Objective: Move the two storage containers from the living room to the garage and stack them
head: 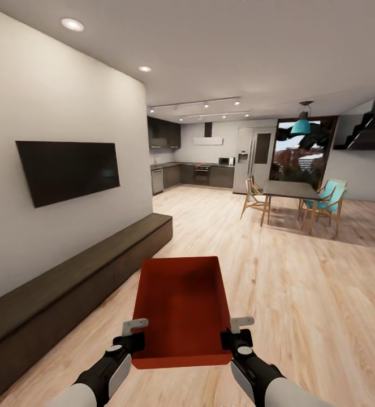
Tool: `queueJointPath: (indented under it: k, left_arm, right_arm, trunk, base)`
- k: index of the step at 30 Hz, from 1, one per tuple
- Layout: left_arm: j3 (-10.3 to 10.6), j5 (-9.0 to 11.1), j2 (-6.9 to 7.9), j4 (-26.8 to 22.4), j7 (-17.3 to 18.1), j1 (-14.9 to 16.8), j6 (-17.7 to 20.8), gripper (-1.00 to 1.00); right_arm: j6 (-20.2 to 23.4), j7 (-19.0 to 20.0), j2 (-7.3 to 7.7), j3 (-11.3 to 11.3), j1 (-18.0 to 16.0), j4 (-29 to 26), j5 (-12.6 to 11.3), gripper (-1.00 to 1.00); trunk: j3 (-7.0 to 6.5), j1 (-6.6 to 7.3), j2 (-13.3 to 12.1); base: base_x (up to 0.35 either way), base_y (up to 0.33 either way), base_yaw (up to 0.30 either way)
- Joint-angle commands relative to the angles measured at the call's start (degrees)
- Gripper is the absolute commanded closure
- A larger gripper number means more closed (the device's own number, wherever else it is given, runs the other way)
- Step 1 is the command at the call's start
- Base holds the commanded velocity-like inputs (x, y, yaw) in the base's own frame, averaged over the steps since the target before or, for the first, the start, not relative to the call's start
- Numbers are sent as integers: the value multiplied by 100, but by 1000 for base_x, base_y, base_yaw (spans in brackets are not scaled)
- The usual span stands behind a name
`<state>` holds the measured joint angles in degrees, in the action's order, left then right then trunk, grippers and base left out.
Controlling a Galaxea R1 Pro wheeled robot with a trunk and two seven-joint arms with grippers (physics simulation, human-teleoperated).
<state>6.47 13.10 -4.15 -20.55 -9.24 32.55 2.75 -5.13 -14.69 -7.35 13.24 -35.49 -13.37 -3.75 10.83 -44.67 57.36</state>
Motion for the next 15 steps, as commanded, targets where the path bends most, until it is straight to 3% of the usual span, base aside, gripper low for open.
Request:
queueJointPath:
  k: [1,13,15]
  left_arm:
    - [45,26,2,1,-265,-3,32,100]
    - [47,26,2,4,-262,-3,32,100]
    - [47,26,2,5,-262,-3,32,100]
  right_arm:
    - [-41,-51,-3,-94,-11,-8,33,100]
    - [-41,-52,-3,-94,-11,-8,33,100]
    - [-41,-52,-3,-94,-11,-8,32,100]
  trunk:
    - [7,0,6]
    - [7,0,6]
    - [7,0,6]
  base:
    - [0,0,-288]
    - [0,0,-288]
    - [0,0,-113]
